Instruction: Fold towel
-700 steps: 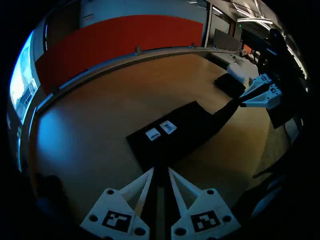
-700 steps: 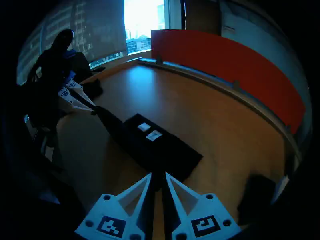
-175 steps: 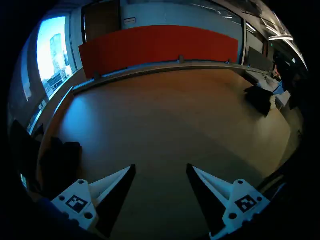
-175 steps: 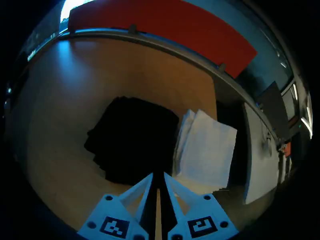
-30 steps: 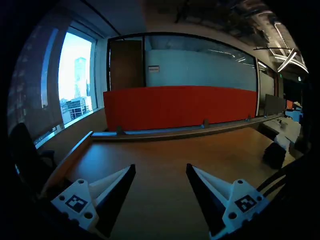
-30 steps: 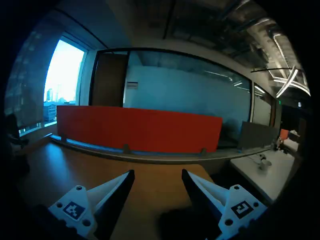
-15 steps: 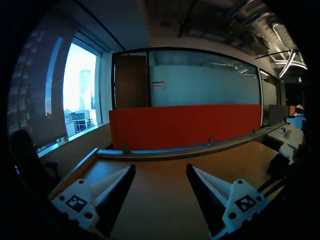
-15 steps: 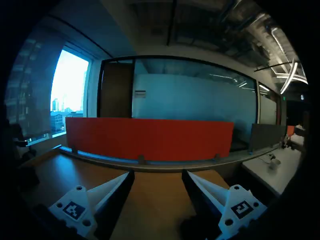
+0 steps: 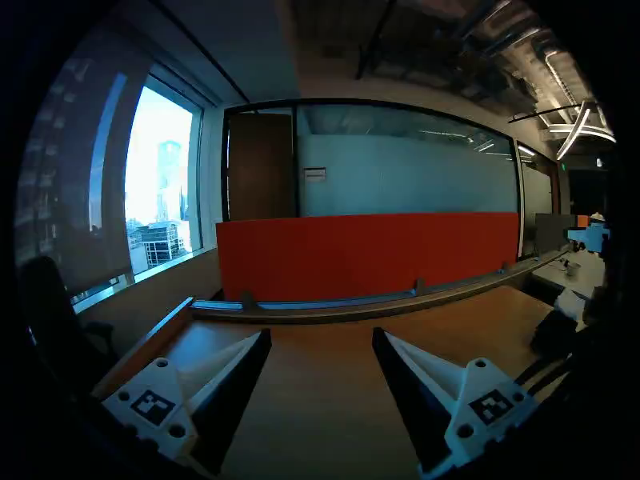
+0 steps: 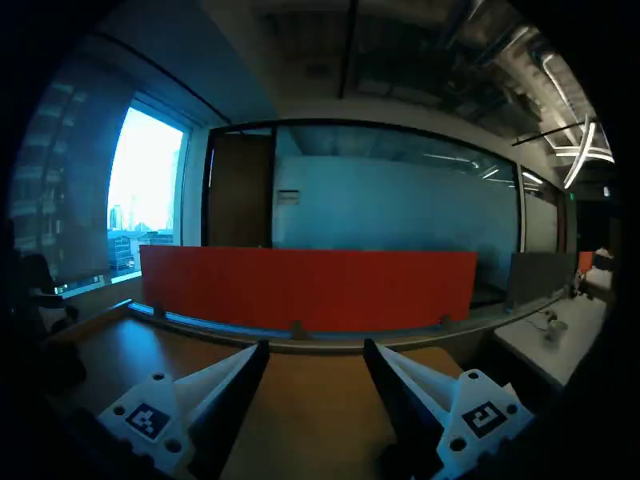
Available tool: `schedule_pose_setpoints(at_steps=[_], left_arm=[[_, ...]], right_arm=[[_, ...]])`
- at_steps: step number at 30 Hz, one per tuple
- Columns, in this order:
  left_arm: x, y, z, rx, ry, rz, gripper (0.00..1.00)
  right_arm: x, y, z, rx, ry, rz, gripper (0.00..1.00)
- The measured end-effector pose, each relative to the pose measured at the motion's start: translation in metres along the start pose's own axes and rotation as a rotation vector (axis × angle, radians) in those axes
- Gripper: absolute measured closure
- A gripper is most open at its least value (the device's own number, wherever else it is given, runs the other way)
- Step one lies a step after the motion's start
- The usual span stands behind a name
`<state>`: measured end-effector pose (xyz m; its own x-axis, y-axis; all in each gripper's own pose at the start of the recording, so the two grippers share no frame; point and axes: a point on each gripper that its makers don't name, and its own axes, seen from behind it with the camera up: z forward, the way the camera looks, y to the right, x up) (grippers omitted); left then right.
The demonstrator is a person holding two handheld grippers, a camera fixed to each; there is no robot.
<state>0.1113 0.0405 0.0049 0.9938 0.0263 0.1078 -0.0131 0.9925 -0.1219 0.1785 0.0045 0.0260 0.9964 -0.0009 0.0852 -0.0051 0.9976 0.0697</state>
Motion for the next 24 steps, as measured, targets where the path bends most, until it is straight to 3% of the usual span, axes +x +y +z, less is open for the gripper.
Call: schedule_pose_setpoints(at_steps=[11, 24], left_arm=[[-0.019, 0.003, 0.003, -0.008, 0.035, -0.006, 0.06], [-0.069, -0.001, 0.007, 0.003, 0.067, -0.017, 0.07]], right_arm=[[0.004, -0.021, -0.004, 0.01, 0.021, -0.021, 0.09], [-0.012, -0.037, -0.006, 0.01, 0.033, -0.044, 0.09]])
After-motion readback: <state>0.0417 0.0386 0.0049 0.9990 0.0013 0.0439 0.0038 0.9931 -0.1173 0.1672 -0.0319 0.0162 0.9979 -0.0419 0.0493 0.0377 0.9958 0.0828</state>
